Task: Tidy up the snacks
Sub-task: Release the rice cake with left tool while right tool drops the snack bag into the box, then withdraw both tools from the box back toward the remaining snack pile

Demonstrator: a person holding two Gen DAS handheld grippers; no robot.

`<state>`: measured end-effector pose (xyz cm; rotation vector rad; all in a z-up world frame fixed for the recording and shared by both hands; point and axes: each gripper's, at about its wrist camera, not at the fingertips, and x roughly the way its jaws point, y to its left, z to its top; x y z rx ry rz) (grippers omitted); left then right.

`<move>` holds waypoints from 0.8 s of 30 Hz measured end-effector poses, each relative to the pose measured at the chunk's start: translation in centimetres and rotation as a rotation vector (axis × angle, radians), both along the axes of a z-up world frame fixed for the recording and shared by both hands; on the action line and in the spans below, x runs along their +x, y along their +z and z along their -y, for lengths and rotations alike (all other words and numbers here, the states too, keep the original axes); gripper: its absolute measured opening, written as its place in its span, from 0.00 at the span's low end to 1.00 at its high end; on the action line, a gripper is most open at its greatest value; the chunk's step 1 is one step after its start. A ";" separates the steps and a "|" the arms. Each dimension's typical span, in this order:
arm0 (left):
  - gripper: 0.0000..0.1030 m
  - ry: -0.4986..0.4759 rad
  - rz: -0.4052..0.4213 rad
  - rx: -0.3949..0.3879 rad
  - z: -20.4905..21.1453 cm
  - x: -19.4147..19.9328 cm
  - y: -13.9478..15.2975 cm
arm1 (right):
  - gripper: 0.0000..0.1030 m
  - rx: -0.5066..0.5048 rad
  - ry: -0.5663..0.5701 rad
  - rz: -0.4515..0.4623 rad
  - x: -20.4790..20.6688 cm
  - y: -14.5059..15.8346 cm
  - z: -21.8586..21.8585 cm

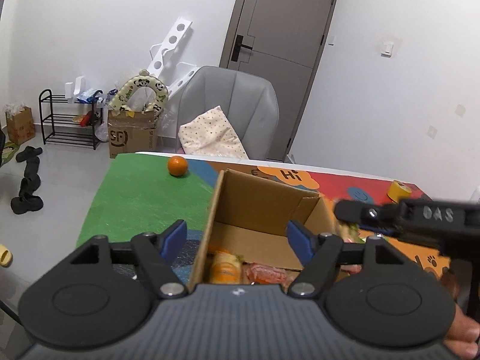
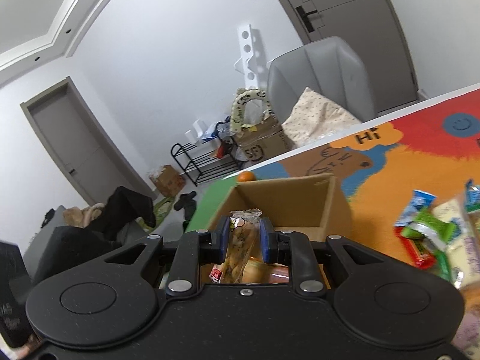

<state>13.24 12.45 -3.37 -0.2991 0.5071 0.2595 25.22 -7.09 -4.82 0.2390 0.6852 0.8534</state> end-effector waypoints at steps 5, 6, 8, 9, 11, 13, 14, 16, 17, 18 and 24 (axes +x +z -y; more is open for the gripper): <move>0.77 0.016 -0.001 0.015 -0.4 -0.7 0.4 | 0.59 0.004 0.018 -0.009 0.0 0.1 -0.9; 0.79 0.017 0.000 0.020 -0.4 -0.8 0.4 | 0.62 0.010 0.014 -0.003 -0.1 0.0 -0.6; 0.82 0.022 -0.003 0.033 -0.3 -0.8 0.3 | 0.62 0.008 0.004 -0.007 -0.2 -0.2 -0.1; 0.83 0.026 -0.005 0.036 -0.2 -0.8 0.3 | 0.62 0.006 -0.001 -0.018 -0.3 -0.4 0.3; 0.83 0.025 -0.013 0.030 0.1 -0.5 0.1 | 0.64 -0.004 -0.017 -0.025 -0.4 -0.6 0.9; 0.84 0.014 -0.014 0.030 0.6 -0.3 0.1 | 0.69 -0.010 -0.038 -0.023 -0.6 -0.7 1.9; 0.84 0.007 -0.013 0.035 0.9 -0.2 0.1 | 0.70 -0.012 -0.046 -0.022 -0.7 -0.7 2.4; 0.86 -0.003 -0.009 0.041 1.6 -0.2 0.2 | 0.71 -0.014 -0.063 -0.023 -0.9 -0.7 3.4; 0.87 -0.009 -0.007 0.041 1.9 -0.2 0.2 | 0.72 -0.014 -0.070 -0.024 -1.0 -0.7 3.9; 0.88 -0.016 -0.004 0.041 2.2 -0.3 0.1 | 0.73 -0.015 -0.077 -0.023 -1.0 -0.7 4.4; 0.89 -0.050 -0.009 0.025 3.9 -0.5 0.0 | 0.84 -0.020 -0.124 -0.022 -1.6 -0.9 7.6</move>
